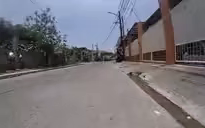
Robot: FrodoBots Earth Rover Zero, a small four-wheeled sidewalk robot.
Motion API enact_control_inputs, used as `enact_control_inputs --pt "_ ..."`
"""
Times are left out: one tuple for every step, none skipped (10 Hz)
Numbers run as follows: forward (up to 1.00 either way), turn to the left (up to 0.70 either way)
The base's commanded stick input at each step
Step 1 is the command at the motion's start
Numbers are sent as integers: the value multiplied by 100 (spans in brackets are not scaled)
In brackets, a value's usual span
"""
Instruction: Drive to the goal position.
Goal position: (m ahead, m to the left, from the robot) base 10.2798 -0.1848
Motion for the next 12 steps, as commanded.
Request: enact_control_inputs --pt "100 0" --pt "100 0" --pt "100 0" --pt "100 -9" --pt "100 -40" --pt "100 -40" --pt "100 -40" --pt "100 -34" --pt "100 -11" --pt "100 0" --pt "100 0" --pt "100 0"
